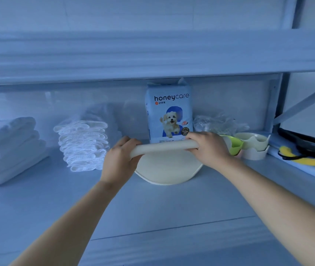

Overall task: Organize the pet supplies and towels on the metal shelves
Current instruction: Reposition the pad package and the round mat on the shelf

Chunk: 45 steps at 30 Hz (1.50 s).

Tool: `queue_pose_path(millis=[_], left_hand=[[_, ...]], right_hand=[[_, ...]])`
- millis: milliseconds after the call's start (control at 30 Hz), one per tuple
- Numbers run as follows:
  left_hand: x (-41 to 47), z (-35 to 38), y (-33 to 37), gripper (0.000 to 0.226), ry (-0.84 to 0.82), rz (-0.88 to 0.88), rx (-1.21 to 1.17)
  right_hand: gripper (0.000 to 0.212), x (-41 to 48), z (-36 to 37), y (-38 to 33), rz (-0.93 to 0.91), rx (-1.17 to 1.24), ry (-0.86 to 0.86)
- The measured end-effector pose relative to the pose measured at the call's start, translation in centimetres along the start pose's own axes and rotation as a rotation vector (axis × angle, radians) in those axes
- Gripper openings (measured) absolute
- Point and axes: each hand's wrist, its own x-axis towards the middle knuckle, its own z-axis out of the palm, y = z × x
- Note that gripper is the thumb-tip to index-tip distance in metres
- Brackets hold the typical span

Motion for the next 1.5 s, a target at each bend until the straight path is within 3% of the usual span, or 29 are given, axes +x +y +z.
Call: queue_pose_path(millis=[133,267,400,600,700,833,1067,1200,1333,1500], left_hand=[[-0.8,-2.2,1.3,0.015,0.079,-0.023,-0.084],[-0.2,-3.2,2.2,0.031,0.172,-0.115,-0.148],[0.3,-1.3,1.7,0.045,0.143,-0.166,-0.184],[0.1,5.6,-1.0,0.085,-0.14,0.078,0.382],[-0.2,8.8,-1.4,0.071,-0.34,0.229,0.455],[0.7,11.9,-2.0,0.047,-0.512,0.141,0.35],[2.2,15.4,-3.4,0.049,-0.644,0.004,0.341],[2.1,16.4,-4.2,0.046,-0.625,-0.059,0.284],[1.5,17.1,-4.6,0.047,-0.806,-0.163,0.191],[0.8,17.3,-4.5,0.048,-0.955,-0.238,0.195]], right_hand=[[0.021,-1.6,-2.3,-1.3,-0.058,0.016,0.135],[0.037,-1.1,-4.3,-1.9,-0.094,-0.004,0.323],[0.04,-0.2,-2.7,-1.1,-0.041,-0.015,0.292],[0.035,1.8,3.4,2.3,0.003,-0.054,0.059],[0.034,3.1,5.7,3.6,-0.017,-0.088,-0.062],[0.031,5.2,8.9,5.1,-0.035,-0.063,-0.118],[0.031,8.8,13.6,6.7,-0.028,-0.062,-0.2],[0.024,10.2,15.6,6.7,-0.051,-0.068,-0.178],[0.026,10.3,17.4,7.0,-0.024,-0.084,-0.283],[0.049,11.2,18.3,7.2,0.012,-0.096,-0.411]])
